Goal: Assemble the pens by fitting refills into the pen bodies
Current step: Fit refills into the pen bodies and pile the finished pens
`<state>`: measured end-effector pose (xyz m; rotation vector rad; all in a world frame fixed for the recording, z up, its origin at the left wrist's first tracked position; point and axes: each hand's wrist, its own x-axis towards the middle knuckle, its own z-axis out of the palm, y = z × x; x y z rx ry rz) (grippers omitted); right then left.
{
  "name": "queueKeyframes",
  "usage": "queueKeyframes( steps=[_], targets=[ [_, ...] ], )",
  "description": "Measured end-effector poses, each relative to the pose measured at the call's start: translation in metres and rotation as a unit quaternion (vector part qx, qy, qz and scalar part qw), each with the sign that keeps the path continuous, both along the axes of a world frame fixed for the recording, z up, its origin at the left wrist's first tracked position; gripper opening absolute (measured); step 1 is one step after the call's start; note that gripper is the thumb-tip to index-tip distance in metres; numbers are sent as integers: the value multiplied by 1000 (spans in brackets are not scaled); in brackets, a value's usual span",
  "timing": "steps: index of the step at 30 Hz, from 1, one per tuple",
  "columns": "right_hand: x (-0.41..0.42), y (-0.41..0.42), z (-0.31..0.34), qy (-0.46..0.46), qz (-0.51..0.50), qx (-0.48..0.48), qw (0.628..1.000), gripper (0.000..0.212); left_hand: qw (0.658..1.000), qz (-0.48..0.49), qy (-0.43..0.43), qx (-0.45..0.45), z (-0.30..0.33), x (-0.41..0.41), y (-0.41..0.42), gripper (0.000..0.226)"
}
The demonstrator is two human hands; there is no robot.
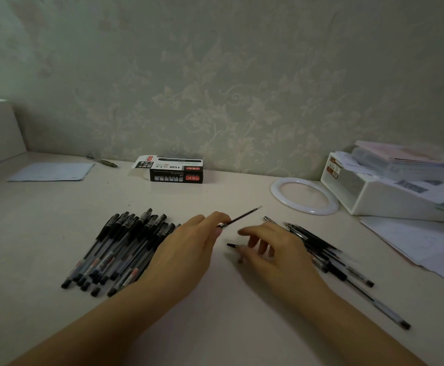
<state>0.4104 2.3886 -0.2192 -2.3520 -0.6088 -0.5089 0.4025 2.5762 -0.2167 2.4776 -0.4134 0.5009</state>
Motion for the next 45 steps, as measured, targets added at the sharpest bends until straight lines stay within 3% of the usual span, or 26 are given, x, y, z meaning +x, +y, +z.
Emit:
queueKeyframes(
  steps=[2, 5, 9, 13, 16, 18, 20, 22, 24, 27, 33, 38, 42, 45],
  targets=[
    [-1, 1, 4, 54, -22, 115, 992, 11, 1000, -19, -17, -15, 3, -2, -1, 27],
    [-4, 5, 10, 195, 18, 304, 932, 9, 998, -44, -34, 1, 6, -7, -5, 27],
    [-6, 5, 9, 271, 24, 421, 865, 9, 997, -61, -51, 18, 9, -7, -6, 25],
    [0, 5, 10, 291, 23, 498, 817, 12, 996, -61, -57, 32, 9, -7, -3, 24],
    [10, -8, 20, 210, -24, 581, 786, 13, 998, -20, -57, 32, 8, -4, 5, 25],
    [16, -26, 28, 126, -84, 535, 831, 13, 998, 8, -49, 31, 9, -1, 11, 25],
    [20, -47, 33, 35, -154, 383, 910, 10, 998, 39, -36, 36, 11, 2, 17, 20],
    [23, -62, 31, -21, -202, 198, 959, 8, 995, 79, -26, 54, 14, 4, 24, 13],
    [26, -70, 24, -18, -227, 65, 972, 8, 991, 113, -13, 74, 17, 5, 30, 17],
    [28, -73, 10, 15, -242, -53, 969, 12, 985, 143, 16, 96, 22, 3, 37, 32],
    [31, -71, 5, 25, -252, -118, 960, 14, 978, 131, 73, 144, 17, -2, 32, 37],
    [28, -63, 10, -33, -243, -101, 964, 15, 970, 125, 121, 171, 13, -2, 28, 22],
    [17, -40, 15, -120, -155, -48, 979, 15, 965, 138, 122, 186, 12, -2, 27, 21],
    [5, -18, 15, -173, -40, -71, 982, 13, 974, 123, 129, 141, 11, 0, 27, 21]
  ],
)
